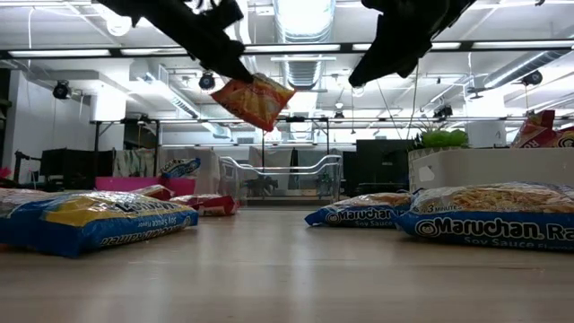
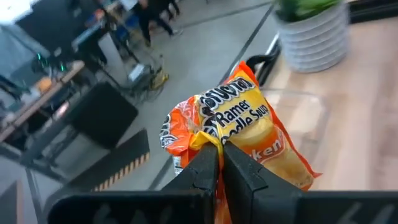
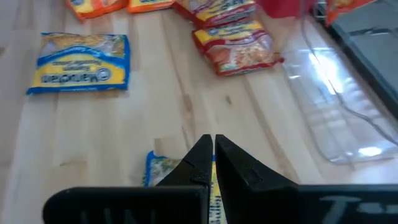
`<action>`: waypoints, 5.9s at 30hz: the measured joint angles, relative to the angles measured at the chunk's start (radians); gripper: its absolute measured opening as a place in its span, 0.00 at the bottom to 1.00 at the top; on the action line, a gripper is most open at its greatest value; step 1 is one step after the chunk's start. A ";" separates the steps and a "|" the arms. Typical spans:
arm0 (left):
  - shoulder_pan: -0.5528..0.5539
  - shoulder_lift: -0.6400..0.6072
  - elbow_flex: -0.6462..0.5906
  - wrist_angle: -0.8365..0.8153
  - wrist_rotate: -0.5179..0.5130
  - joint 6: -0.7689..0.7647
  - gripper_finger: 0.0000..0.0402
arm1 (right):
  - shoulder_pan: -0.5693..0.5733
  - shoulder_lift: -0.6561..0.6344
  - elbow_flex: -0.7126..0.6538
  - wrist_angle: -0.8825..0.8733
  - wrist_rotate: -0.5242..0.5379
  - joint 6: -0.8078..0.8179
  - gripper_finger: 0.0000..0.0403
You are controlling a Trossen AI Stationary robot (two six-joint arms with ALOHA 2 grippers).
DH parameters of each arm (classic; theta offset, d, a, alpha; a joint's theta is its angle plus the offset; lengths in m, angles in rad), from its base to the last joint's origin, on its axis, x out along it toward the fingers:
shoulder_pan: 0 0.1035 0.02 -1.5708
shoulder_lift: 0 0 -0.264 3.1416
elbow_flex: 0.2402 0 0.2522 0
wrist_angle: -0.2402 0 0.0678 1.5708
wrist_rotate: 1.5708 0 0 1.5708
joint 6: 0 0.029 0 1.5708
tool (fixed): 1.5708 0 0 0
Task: Sort Maruchan noodles
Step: Put the orange noodle pack into the transparent bin, then put the blue noodle pack into the red bin
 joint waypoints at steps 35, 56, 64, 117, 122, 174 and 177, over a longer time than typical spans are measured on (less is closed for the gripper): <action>0.271 0.603 0.620 -0.704 0.039 -0.257 0.00 | 0.000 0.000 -0.003 -0.041 0.001 0.033 0.02; 0.270 0.644 0.618 -0.714 0.035 -0.324 0.23 | 0.000 0.000 0.000 -0.051 -0.001 0.089 0.02; 0.233 0.586 0.618 -0.741 0.038 -0.297 0.32 | 0.000 0.000 0.080 -0.158 -0.006 0.179 0.02; -0.348 -0.153 -0.138 0.003 0.429 0.013 0.34 | -0.057 0.367 0.425 -0.623 -0.298 0.370 0.02; -0.348 -0.153 -0.087 -0.072 0.427 0.046 0.34 | -0.068 0.426 0.449 -0.632 -0.319 0.374 0.02; -0.348 -0.150 -0.087 -0.116 0.428 -0.007 0.34 | -0.173 0.703 0.488 -0.256 -0.316 -0.001 0.29; -0.348 -0.150 -0.087 -0.116 0.428 -0.007 0.34 | -0.183 0.703 0.507 -0.225 -0.316 -0.032 0.18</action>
